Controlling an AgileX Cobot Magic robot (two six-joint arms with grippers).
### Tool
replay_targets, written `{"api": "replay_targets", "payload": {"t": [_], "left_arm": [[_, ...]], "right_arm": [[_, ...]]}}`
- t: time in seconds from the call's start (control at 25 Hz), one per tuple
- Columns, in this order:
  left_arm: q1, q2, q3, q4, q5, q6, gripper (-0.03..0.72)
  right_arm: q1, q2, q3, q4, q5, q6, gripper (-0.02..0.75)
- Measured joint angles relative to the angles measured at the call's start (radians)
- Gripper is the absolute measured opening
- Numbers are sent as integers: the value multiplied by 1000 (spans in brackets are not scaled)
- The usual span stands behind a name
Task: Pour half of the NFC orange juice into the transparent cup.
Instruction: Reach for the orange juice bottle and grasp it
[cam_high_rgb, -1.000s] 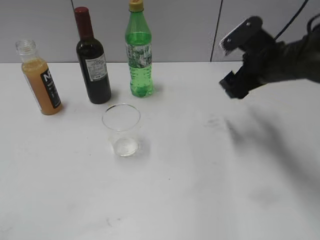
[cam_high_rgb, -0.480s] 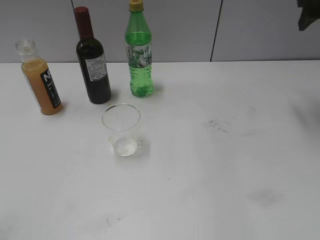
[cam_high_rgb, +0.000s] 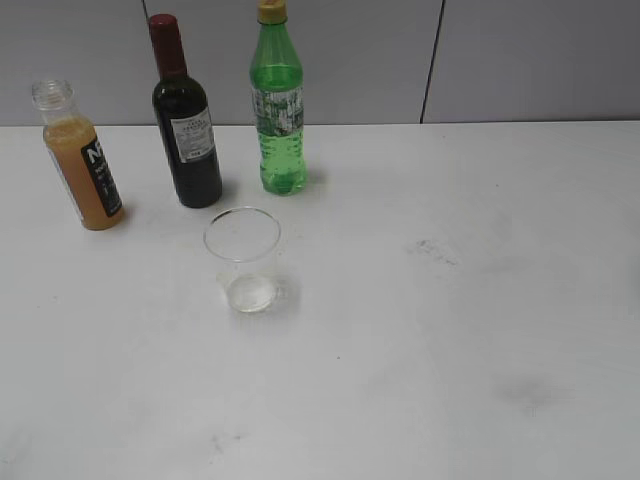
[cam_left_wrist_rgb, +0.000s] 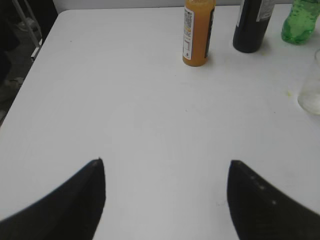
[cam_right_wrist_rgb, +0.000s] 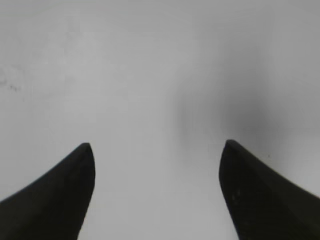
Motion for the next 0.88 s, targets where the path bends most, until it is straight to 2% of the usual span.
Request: {"api": "replay_targets", "payload": {"t": [0.32,0.56,0.76,0.88], "left_arm": [[0,0,0,0,0,0,584],[0,0,0,0,0,0,584],[0,0,0,0,0,0,584],[0,0,0,0,0,0,584]], "right_arm": [[0,-408,482,21,-33,-3,589],[0,-712,765,68,-114,-3,589],[0,-961,949,105,-154,-3,588],[0,-1117,979,104,-156,-2,588]]}}
